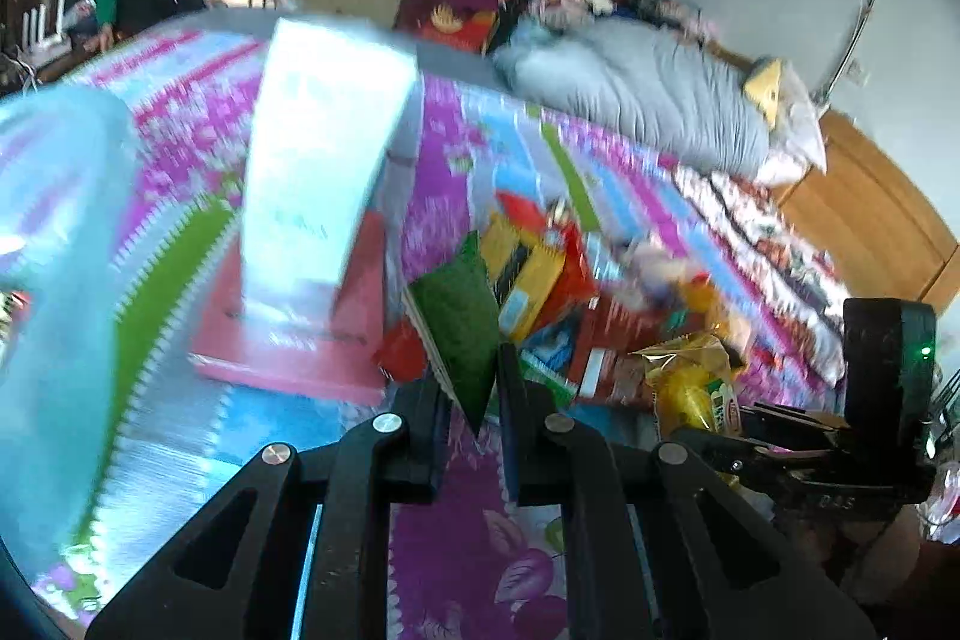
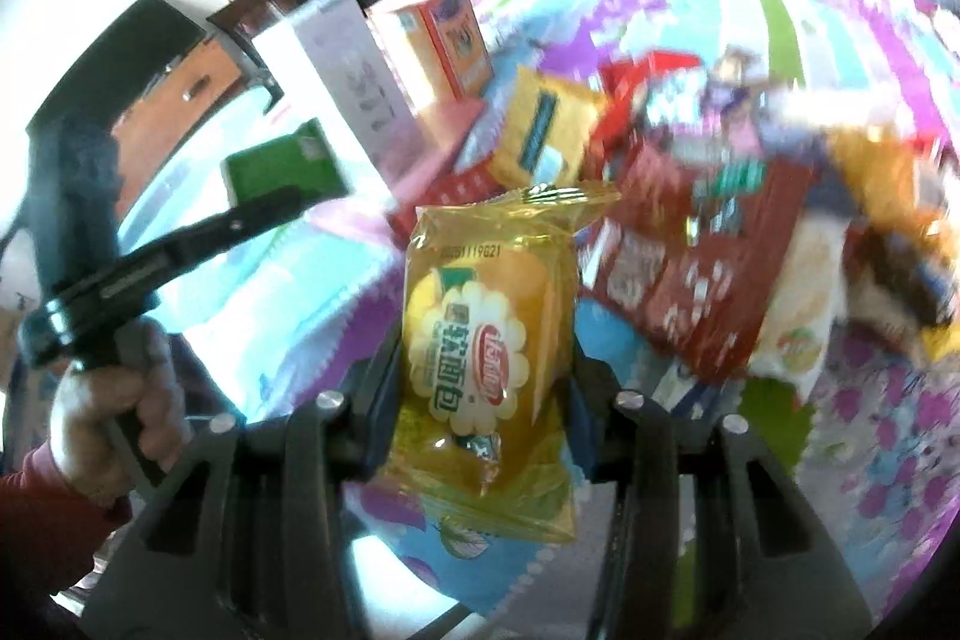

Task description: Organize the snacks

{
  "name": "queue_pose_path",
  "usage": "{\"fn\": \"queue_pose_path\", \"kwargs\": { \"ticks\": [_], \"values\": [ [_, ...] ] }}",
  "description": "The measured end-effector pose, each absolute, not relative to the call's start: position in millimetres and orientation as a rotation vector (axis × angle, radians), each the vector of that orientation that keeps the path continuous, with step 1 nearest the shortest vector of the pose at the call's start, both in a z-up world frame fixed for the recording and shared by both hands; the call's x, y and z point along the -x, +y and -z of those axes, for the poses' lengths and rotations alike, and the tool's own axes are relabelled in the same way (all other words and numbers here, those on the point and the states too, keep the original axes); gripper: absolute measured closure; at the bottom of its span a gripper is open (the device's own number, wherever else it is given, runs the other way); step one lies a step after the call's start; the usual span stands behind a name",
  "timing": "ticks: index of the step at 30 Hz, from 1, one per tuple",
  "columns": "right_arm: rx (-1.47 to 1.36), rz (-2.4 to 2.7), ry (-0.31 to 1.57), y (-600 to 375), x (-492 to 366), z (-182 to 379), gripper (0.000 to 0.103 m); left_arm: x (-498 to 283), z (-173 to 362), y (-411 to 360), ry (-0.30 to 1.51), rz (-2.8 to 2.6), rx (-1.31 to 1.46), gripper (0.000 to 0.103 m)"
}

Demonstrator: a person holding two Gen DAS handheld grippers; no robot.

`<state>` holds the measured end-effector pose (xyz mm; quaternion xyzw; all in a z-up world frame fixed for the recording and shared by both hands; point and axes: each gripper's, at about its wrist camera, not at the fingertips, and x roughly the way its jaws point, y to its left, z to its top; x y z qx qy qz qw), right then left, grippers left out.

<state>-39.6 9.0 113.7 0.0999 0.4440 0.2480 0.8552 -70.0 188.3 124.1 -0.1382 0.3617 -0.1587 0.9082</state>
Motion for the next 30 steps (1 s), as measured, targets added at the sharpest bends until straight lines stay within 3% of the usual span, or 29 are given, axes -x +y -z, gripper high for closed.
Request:
{"fn": "queue_pose_path", "kwargs": {
  "ticks": [13,21,30],
  "values": [
    [-0.074,-0.665,0.716,91.5,7.8,-226.5,0.056,115.9,-221.0,290.6,0.510,0.096,0.319,0.090],
    [0.013,-0.830,0.632,191.3,-3.9,-274.9,0.056,139.3,-225.1,389.0,0.456,-0.136,0.399,0.090],
    [0.098,-0.974,0.723,295.1,-16.3,-254.5,0.056,139.2,-200.5,439.9,0.500,-0.275,0.418,0.090]
  ]
}}
